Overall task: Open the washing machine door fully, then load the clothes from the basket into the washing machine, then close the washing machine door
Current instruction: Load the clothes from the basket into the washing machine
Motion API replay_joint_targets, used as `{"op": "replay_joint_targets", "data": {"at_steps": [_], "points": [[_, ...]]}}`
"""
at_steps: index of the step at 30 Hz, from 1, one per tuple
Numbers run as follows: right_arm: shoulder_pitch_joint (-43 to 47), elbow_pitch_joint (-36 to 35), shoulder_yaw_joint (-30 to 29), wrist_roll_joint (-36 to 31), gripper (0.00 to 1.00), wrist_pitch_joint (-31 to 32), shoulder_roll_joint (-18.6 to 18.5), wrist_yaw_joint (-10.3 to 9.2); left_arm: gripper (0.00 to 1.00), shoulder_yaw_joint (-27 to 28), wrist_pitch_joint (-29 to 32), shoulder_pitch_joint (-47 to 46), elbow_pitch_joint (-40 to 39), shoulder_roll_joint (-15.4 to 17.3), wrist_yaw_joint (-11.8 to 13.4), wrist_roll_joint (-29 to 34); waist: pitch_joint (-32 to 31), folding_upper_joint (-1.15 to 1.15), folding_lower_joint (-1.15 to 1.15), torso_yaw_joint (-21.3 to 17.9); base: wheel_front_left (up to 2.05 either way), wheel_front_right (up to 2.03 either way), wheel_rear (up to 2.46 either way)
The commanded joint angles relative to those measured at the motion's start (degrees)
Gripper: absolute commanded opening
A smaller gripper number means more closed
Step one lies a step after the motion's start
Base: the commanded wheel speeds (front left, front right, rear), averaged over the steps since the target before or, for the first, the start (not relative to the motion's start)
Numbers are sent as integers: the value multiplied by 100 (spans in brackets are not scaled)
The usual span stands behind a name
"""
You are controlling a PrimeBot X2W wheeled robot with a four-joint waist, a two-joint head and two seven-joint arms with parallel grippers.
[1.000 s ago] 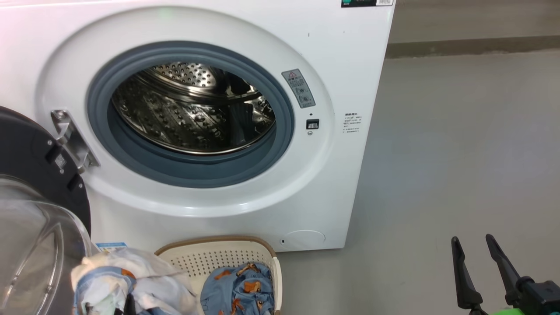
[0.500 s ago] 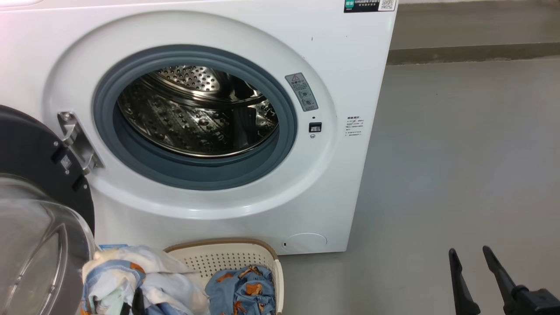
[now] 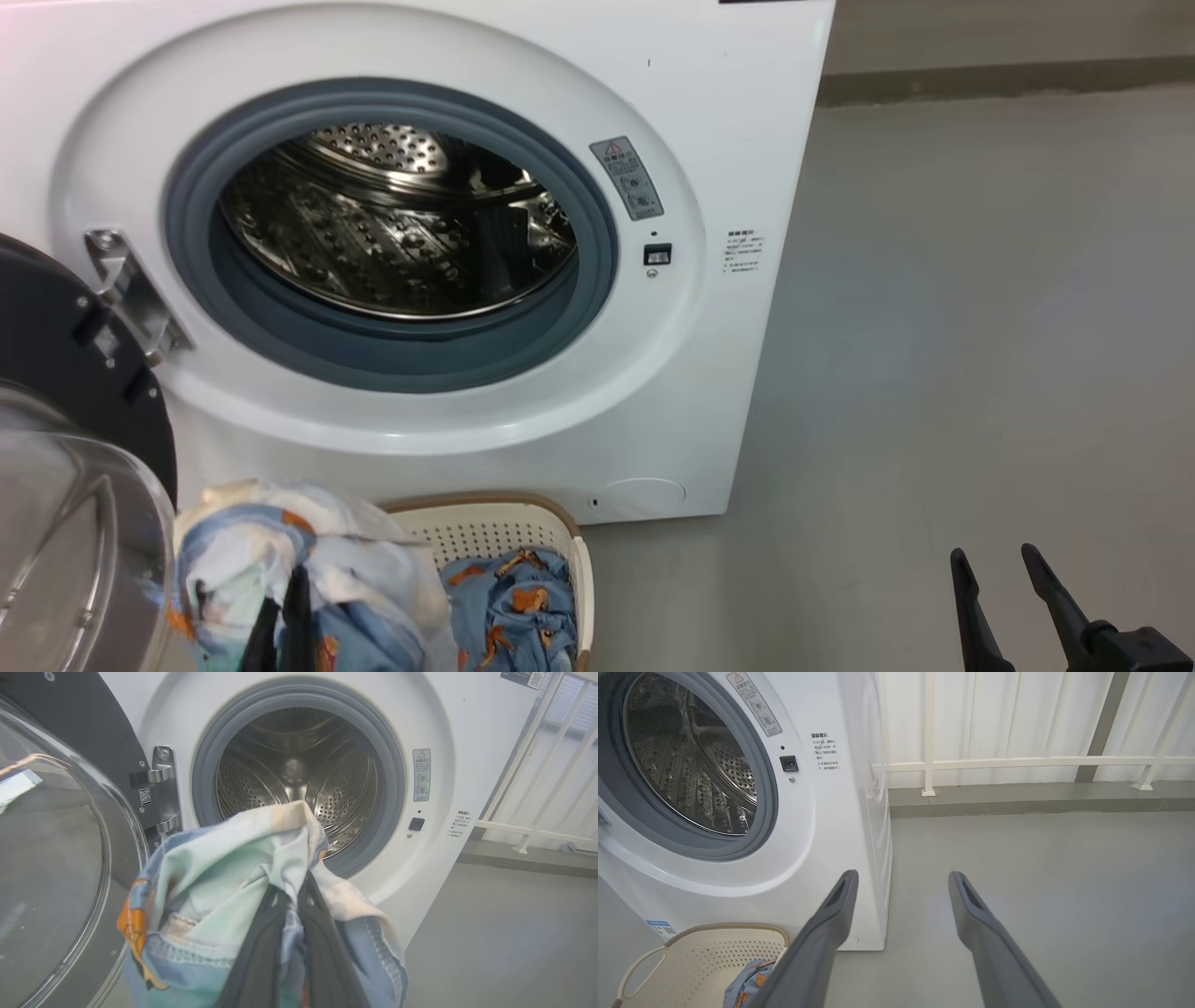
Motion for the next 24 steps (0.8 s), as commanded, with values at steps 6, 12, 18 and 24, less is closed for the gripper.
{"op": "replay_joint_targets", "data": {"at_steps": [6, 12, 18, 24], "points": [[-368, -45, 260, 197, 100, -28, -78, 8, 0, 136, 142, -980, -39, 91, -18, 54, 561, 0, 0, -272, 0, 0, 0], [-658, 23, 384, 507, 100, -28, -78, 8, 0, 206, 270, -1781, 221, 233, 15, 164, 1129, 0, 0, -612, 0, 0, 0], [-978, 114, 555, 790, 100, -28, -78, 8, 0, 446, 378, -2804, 630, 468, 59, 187, 1646, 0, 0, -1012, 0, 0, 0], [-1151, 156, 637, 885, 100, -28, -78, 8, 0, 601, 208, -3782, 1566, 556, 73, 141, 1896, 0, 0, -1226, 0, 0, 0]]}}
